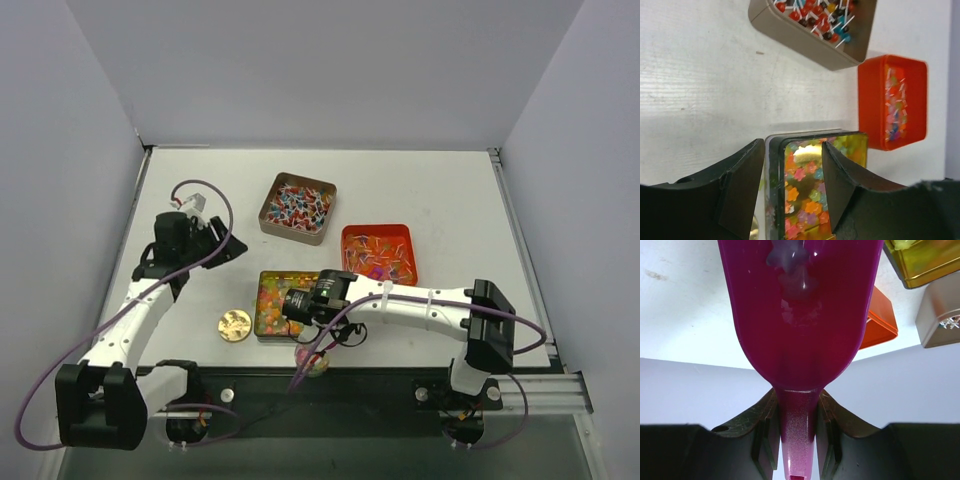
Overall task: Pack the candies
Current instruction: Place the fake candies in the packing bottle, then move the storage box to the center of the board.
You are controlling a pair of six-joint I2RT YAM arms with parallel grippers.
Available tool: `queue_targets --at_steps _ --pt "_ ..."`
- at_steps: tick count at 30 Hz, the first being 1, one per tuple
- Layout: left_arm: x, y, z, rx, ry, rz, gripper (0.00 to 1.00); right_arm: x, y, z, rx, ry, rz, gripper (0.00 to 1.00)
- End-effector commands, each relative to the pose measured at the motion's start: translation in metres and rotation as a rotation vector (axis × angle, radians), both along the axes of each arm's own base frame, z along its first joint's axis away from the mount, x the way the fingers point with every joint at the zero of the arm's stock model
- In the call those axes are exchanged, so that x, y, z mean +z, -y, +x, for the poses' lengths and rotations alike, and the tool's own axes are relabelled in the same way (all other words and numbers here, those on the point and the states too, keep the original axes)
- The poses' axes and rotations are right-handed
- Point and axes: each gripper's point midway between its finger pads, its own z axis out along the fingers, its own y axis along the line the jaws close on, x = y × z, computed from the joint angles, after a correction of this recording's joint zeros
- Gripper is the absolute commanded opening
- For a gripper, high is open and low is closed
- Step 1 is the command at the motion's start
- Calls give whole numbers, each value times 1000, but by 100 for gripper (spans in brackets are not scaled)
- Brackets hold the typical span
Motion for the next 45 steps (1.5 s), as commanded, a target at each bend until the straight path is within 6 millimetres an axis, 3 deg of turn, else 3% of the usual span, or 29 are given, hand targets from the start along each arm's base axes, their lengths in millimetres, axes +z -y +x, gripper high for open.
queue_targets --at_steps 1,6,16,19,25,31,36,45 --pt "1 2 1 -25 11 189 61 26 6 7 -6 124 -70 0" --pt "-13 22 -8 -90 -10 222 64 31 2 6 16 160 -127 0" --pt "-32 34 -23 -149 -57 259 64 44 -8 0 58 208 -144 0" --pt "-37 40 -26 -180 -73 273 64 58 -8 3 29 241 -117 0" --pt "-48 42 -40 -224 -136 319 64 99 11 15 -118 296 3 0" --pt "-68 35 -52 -239 -212 391 63 114 57 37 -364 315 92 0" --pt "-85 28 -40 -226 -259 443 62 124 82 53 -542 301 189 0" --pt "-90 -6 -6 -165 -310 488 60 125 86 91 -724 279 370 0"
